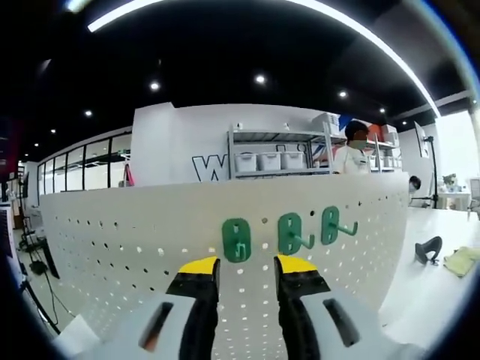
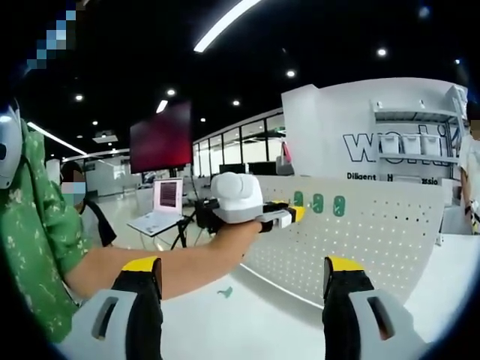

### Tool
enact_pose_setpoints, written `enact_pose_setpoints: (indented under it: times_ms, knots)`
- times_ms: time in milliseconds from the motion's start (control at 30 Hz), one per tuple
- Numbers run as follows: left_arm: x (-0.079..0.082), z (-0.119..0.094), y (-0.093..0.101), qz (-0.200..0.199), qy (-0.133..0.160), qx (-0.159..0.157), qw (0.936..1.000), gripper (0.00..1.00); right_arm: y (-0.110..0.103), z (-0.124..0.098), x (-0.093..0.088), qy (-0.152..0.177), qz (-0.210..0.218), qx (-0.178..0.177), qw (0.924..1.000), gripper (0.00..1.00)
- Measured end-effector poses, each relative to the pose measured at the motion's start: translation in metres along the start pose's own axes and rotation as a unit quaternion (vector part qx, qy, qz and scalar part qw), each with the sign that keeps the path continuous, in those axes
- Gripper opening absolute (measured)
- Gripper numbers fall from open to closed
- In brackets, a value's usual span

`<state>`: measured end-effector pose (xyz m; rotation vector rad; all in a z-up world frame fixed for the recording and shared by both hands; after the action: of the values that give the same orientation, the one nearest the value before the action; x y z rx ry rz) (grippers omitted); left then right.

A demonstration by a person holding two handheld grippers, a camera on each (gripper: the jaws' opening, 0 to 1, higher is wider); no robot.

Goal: Insert the hook assembly into the mounting plate slot until the hook locks in place.

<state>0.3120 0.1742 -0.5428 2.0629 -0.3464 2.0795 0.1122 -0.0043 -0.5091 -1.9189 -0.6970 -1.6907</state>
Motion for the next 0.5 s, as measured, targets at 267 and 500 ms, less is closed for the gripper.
enact_pose_setpoints:
  times_ms: [267, 500]
  knots:
    - [-0.01, -0.011, 0.001, 0.004, -0.017, -0.009, 0.9998, 0.32, -0.005, 0.002, 0.0, -0.003, 0.0, 0.0, 1.0, 0.92]
    - [-0.023, -0.02, 0.002, 0.006, -0.032, -0.02, 0.9993, 0.32, -0.012, 0.006, -0.003, -0.015, 0.004, 0.001, 0.9999, 0.94]
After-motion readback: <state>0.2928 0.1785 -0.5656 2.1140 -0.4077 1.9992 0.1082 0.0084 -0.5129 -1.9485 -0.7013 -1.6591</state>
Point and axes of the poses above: the point that each gripper's makers call its tool centre point, and the gripper's own axes: z roughly forward along the fingers, y roughly to its right, x roughly out of its top, the point moved 9 cm from there along -z, roughly backward along the fingers, and after that the axes turned 8 degrees about -x, right-handed, at the moved point
